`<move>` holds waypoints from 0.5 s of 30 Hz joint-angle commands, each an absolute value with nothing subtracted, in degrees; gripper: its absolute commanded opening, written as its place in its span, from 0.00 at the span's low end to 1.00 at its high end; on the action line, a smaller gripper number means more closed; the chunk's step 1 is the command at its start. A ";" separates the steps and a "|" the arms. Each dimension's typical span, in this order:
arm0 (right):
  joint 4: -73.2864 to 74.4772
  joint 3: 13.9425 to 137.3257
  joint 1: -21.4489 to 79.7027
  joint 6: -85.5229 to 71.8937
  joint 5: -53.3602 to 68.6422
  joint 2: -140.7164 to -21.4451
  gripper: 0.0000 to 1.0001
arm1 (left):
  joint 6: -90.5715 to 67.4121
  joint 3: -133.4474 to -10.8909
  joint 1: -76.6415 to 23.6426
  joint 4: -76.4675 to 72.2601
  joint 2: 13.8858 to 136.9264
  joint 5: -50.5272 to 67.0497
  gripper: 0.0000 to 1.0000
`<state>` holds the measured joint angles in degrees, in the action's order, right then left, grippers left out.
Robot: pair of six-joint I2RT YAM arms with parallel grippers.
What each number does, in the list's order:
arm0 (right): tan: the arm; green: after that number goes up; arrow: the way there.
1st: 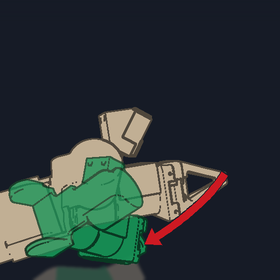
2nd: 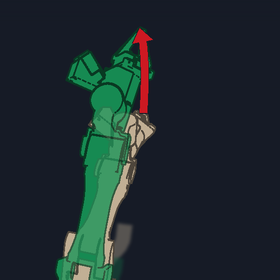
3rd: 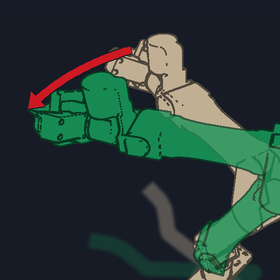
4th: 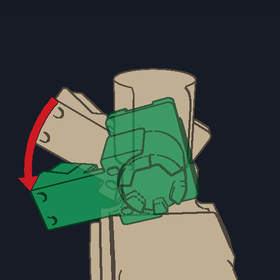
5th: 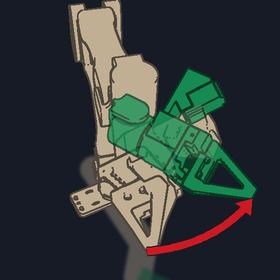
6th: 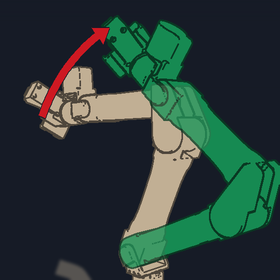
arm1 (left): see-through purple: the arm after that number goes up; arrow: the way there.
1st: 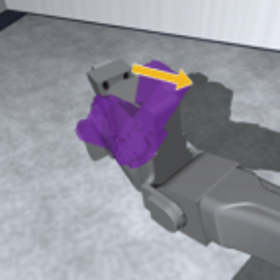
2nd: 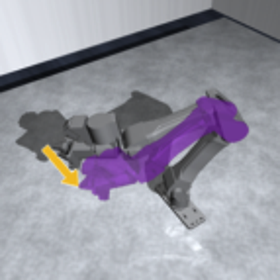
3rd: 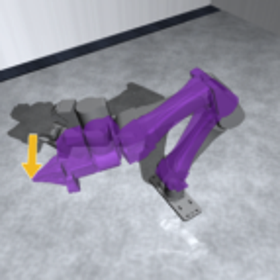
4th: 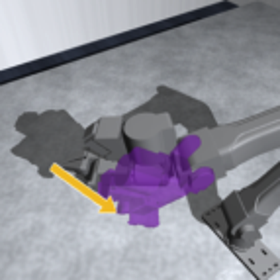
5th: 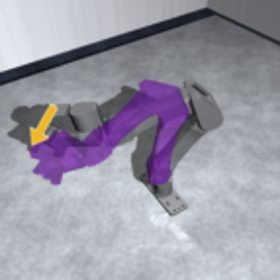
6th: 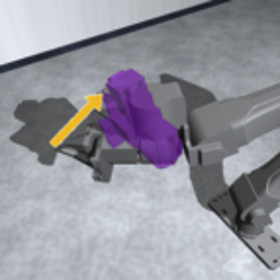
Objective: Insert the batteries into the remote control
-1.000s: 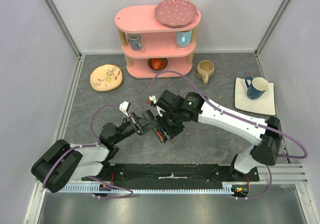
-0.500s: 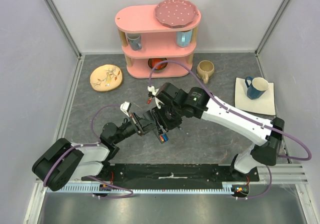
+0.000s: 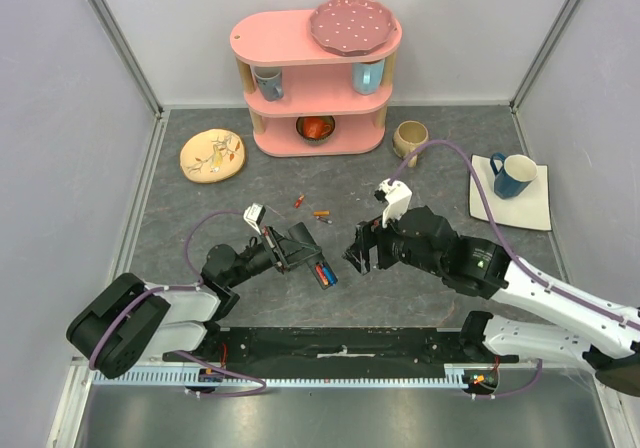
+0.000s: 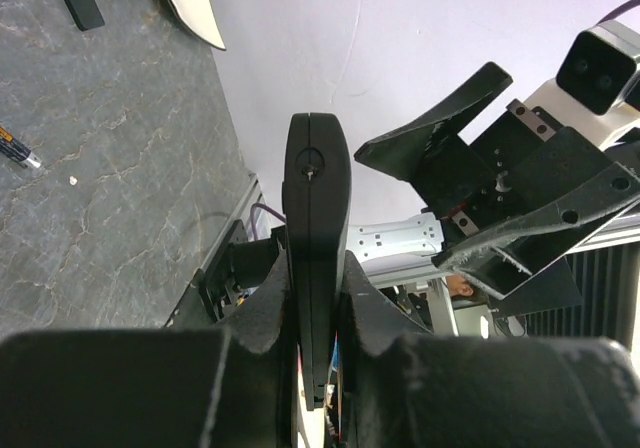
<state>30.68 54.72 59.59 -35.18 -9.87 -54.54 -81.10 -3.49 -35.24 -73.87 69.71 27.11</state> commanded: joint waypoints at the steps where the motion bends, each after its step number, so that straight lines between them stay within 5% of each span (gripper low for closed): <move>1: 14.00 48.71 59.41 -34.11 -4.24 -51.52 0.89 | -83.41 -5.10 -35.51 -81.48 69.08 28.39 0.02; 15: 1.15 37.62 59.24 -37.35 8.70 -48.87 0.90 | -84.20 -7.65 -35.42 -78.93 67.68 29.35 0.02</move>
<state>8.69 38.92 59.44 -35.86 5.15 -49.95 -82.32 -6.04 -35.22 -73.93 68.82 28.12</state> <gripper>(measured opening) 0.902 0.178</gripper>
